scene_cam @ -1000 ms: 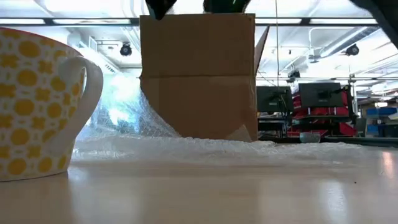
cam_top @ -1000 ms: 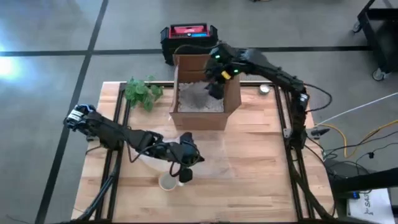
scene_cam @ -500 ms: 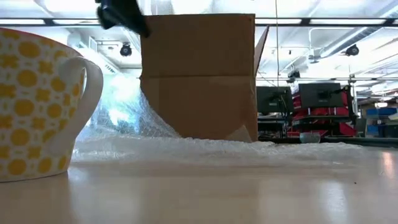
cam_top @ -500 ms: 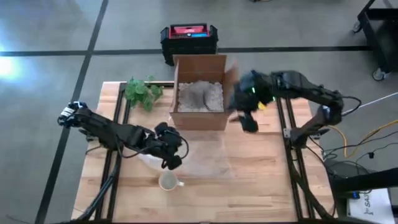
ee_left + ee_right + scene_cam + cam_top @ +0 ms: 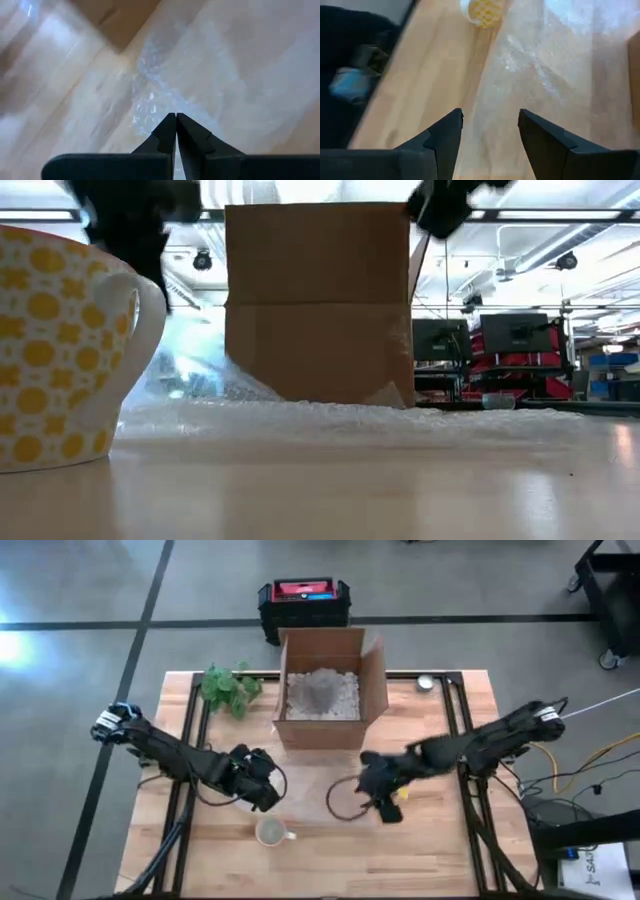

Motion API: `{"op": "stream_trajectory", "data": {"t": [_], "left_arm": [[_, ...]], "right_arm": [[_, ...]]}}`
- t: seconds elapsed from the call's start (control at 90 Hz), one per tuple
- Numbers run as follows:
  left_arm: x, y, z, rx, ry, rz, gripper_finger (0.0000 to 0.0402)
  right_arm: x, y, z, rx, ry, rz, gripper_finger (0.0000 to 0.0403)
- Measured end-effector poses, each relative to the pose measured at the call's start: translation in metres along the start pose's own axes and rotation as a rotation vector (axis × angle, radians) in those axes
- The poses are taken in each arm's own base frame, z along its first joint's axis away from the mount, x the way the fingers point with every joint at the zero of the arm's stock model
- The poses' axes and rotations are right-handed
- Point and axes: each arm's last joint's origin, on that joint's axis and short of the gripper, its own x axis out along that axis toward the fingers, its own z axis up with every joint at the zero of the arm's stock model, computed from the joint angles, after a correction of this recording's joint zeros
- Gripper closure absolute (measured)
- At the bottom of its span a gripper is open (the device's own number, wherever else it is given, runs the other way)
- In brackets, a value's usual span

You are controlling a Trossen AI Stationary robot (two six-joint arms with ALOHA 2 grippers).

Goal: Wrap mug
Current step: Wrap the yellow mug with a bubble wrap

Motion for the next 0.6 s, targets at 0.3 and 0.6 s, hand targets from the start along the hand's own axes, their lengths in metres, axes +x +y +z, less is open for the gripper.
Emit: {"op": "stream_trajectory", "data": {"t": [0.3, 0.6], "left_arm": [[0.016, 0.032, -0.031, -0.182, -0.002, 0.054, 0.0402], [0.042, 0.038, -0.054, -0.274, 0.049, -0.065, 0.0402]], "right_arm": [[0.081, -0.006, -0.052, 0.117, 0.132, -0.305, 0.0257], [0.111, 0.000, -0.058, 0.154, 0.274, -0.220, 0.0286]]}}
